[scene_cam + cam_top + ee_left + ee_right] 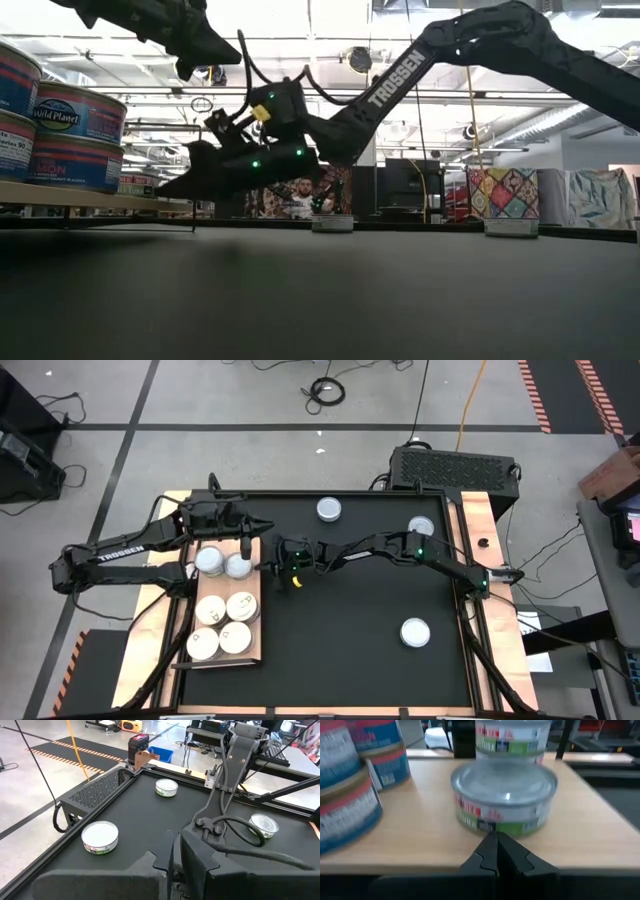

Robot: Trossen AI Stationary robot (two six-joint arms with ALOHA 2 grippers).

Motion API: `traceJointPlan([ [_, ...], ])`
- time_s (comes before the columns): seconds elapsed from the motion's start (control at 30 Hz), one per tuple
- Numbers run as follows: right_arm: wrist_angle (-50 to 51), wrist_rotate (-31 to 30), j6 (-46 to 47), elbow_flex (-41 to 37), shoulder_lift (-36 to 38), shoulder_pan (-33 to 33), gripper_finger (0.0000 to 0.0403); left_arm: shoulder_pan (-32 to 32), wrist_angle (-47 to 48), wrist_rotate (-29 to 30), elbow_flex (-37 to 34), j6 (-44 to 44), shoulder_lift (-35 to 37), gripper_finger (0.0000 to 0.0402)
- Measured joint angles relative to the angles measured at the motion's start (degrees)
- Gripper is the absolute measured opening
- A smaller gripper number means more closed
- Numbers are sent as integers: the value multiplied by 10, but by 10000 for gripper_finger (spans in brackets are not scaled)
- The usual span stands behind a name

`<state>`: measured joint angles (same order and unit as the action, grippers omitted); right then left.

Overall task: Stack canned seafood by type on shelf
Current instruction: Stack the green tuna can on top of the green tuna can on the shelf

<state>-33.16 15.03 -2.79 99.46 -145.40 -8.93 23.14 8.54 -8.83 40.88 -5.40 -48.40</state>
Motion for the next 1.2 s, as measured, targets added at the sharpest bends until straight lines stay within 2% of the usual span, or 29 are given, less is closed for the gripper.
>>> traceJointPlan([
  [0.3,76,16,-7,0,22,-14,0,0,38,0,0,2,0,35],
  [0.43,163,18,-46,-4,60,-20,0,0,35,0,0,3,0,35],
  [0.57,298,16,-107,-7,118,-30,0,1,25,1,0,13,0,35],
  [0.63,338,14,-131,-33,149,-36,0,2,28,1,0,9,0,35],
  [0.77,343,-34,-144,-149,233,-59,0,8,30,19,0,-16,-9,35],
  [0.9,267,-72,-114,-324,356,-92,0,27,29,22,5,-30,-33,35],
  [1.03,163,-80,-48,-504,481,-103,0,54,33,-18,46,-28,-114,35],
  [1.2,55,-79,36,-663,613,-96,0,88,54,-32,161,-14,-257,35],
])
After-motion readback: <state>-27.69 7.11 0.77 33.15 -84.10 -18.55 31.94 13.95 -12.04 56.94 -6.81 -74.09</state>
